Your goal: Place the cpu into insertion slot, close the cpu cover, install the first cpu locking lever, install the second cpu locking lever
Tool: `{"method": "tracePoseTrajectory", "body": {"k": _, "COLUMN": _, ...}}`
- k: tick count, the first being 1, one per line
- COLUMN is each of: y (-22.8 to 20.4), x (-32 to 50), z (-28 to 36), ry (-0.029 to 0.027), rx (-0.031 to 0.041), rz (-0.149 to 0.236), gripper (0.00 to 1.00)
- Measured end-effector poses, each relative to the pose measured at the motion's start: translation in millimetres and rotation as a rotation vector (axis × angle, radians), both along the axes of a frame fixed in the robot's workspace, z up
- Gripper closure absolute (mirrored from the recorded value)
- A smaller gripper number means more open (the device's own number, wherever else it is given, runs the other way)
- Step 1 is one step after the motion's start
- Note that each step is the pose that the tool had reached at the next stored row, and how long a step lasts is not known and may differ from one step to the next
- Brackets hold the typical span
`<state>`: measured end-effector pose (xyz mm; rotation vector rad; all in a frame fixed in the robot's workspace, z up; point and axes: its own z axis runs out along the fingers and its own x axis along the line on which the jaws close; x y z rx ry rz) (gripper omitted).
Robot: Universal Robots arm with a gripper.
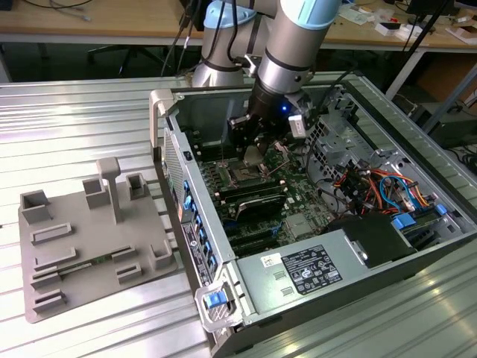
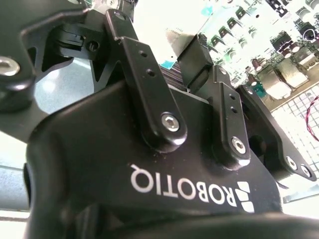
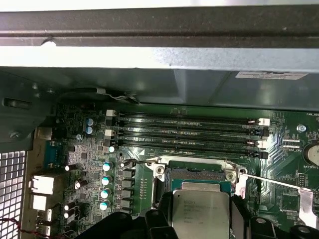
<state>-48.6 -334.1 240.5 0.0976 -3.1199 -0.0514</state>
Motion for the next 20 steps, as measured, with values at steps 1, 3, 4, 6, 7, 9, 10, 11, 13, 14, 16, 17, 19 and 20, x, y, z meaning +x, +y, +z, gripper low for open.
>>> {"method": "tracePoseTrajectory", "body": {"k": 1, "y": 0.0, "x": 0.0, "z": -0.4, "ry": 0.0, "rx": -0.0001, "rz": 0.0, "gripper": 0.45}}
{"method": "tracePoseTrajectory", "body": {"k": 3, "y": 0.0, "x": 0.0, "z": -1.3, "ry": 0.0, "rx": -0.0001, "rz": 0.0, "gripper": 0.45}}
{"method": "tracePoseTrajectory", "body": {"k": 4, "y": 0.0, "x": 0.0, "z": -1.9, "ry": 0.0, "rx": 0.0, "rz": 0.0, "gripper": 0.45}}
{"method": "tracePoseTrajectory", "body": {"k": 6, "y": 0.0, "x": 0.0, "z": -3.0, "ry": 0.0, "rx": 0.0, "rz": 0.0, "gripper": 0.45}}
{"method": "tracePoseTrajectory", "body": {"k": 7, "y": 0.0, "x": 0.0, "z": -3.5, "ry": 0.0, "rx": 0.0, "rz": 0.0, "gripper": 0.45}}
{"method": "tracePoseTrajectory", "body": {"k": 9, "y": 0.0, "x": 0.0, "z": -4.9, "ry": -0.0001, "rx": 0.0001, "rz": 0.0, "gripper": 0.45}}
{"method": "tracePoseTrajectory", "body": {"k": 10, "y": 0.0, "x": 0.0, "z": -5.4, "ry": 0.0, "rx": 0.0, "rz": 0.0, "gripper": 0.45}}
{"method": "tracePoseTrajectory", "body": {"k": 11, "y": 0.0, "x": 0.0, "z": -6.0, "ry": 0.0, "rx": -0.0001, "rz": 0.0, "gripper": 0.45}}
{"method": "tracePoseTrajectory", "body": {"k": 13, "y": 0.0, "x": 0.0, "z": -7.0, "ry": 0.0, "rx": -0.0001, "rz": 0.0, "gripper": 0.45}}
{"method": "tracePoseTrajectory", "body": {"k": 14, "y": 0.0, "x": 0.0, "z": -7.7, "ry": 0.0, "rx": -0.0001, "rz": 0.0, "gripper": 0.45}}
{"method": "tracePoseTrajectory", "body": {"k": 16, "y": 0.0, "x": 0.0, "z": -8.5, "ry": 0.0, "rx": 0.0, "rz": 0.0, "gripper": 0.45}}
{"method": "tracePoseTrajectory", "body": {"k": 17, "y": 0.0, "x": 0.0, "z": -8.7, "ry": 0.0, "rx": -0.0001, "rz": 0.0, "gripper": 0.45}}
{"method": "tracePoseTrajectory", "body": {"k": 19, "y": 0.0, "x": 0.0, "z": -9.7, "ry": -0.0001, "rx": 0.0001, "rz": 0.0, "gripper": 0.45}}
{"method": "tracePoseTrajectory", "body": {"k": 20, "y": 0.0, "x": 0.0, "z": -10.0, "ry": -0.0001, "rx": 0.0001, "rz": 0.0, "gripper": 0.45}}
